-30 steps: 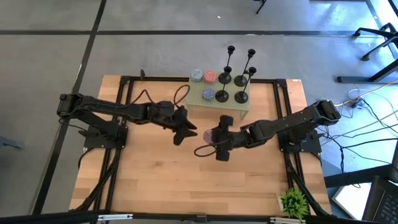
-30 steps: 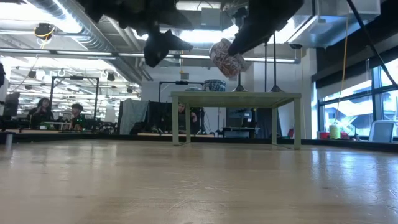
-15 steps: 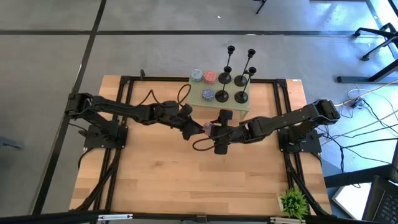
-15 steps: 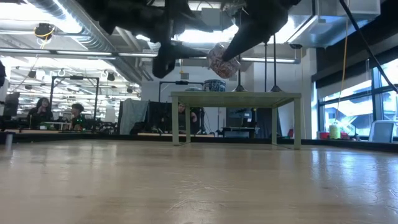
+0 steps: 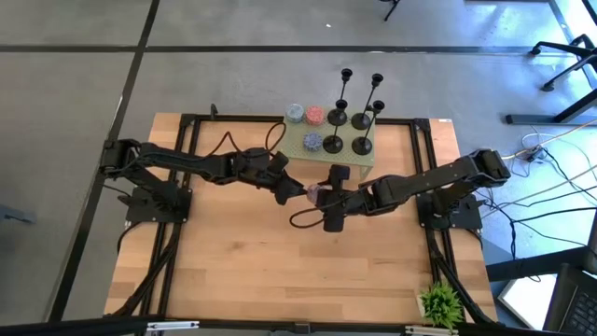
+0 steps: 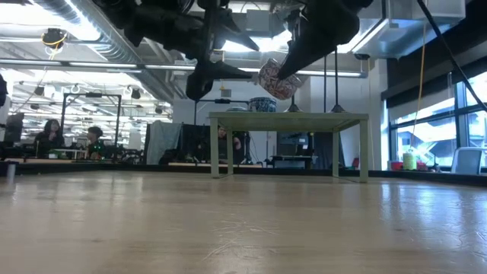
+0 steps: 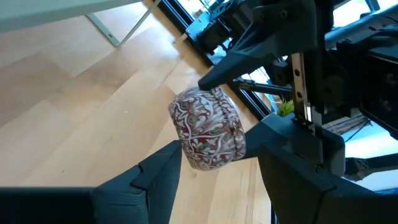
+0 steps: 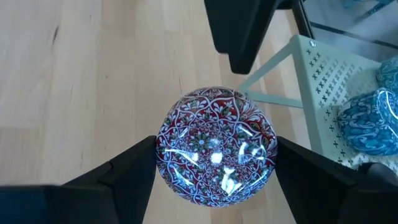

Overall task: Pick & Place candle stick holders
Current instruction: Put the dark blue scented candle on the shelf aligned with the other pink scented candle

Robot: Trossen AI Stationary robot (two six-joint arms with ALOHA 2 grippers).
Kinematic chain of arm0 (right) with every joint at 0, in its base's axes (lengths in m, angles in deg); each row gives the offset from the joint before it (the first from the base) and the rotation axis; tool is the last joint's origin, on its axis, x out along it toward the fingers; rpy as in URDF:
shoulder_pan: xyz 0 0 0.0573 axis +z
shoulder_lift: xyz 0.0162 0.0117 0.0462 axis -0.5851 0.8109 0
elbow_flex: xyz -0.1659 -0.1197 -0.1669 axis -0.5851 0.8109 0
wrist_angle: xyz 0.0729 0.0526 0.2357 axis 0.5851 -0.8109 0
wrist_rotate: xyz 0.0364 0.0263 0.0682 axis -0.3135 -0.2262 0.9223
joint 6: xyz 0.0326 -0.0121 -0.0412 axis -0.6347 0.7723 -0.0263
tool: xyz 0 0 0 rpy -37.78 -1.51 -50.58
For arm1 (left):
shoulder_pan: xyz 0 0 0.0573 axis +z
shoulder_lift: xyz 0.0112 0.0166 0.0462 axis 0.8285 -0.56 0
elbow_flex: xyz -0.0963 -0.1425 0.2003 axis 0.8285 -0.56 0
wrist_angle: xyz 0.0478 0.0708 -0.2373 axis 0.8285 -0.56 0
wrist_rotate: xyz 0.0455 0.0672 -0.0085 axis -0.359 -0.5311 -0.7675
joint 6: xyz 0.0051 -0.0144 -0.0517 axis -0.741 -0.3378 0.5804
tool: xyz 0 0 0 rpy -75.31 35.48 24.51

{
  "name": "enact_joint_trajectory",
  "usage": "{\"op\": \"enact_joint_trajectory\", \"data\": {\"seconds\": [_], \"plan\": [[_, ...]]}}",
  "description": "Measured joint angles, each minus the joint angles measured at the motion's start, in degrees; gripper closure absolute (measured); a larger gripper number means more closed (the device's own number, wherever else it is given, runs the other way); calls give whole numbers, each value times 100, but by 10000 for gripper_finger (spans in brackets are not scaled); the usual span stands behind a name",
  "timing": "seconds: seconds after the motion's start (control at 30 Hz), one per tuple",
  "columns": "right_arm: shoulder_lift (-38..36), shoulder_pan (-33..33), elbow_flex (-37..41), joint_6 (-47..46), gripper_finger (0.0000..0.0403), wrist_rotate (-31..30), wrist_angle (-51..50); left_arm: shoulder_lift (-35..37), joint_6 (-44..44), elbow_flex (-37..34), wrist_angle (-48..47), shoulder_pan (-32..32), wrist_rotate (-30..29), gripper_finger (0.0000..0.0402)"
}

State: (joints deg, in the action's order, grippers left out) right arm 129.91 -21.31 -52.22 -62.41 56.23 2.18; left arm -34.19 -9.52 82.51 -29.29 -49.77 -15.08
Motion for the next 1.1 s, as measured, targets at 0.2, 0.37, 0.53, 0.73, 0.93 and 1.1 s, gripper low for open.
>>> {"op": "enact_joint_trajectory", "data": {"seconds": [0.2,0.37,0.53,0.73,0.93,1.1], "plan": [[0,-45,0,95,111,0,285,0,63,0,0,-2,-5,191],[0,-59,0,118,111,-11,446,0,101,0,-40,0,-5,191],[0,-80,-2,133,111,-11,530,0,101,0,-4,0,-2,191],[-4,-217,0,133,111,64,554,0,106,0,46,7,-43,191],[-9,-358,0,131,111,404,563,0,22,-2,18,12,-44,191],[-9,-422,0,138,111,417,583,0,122,-2,44,122,5,191]]}}
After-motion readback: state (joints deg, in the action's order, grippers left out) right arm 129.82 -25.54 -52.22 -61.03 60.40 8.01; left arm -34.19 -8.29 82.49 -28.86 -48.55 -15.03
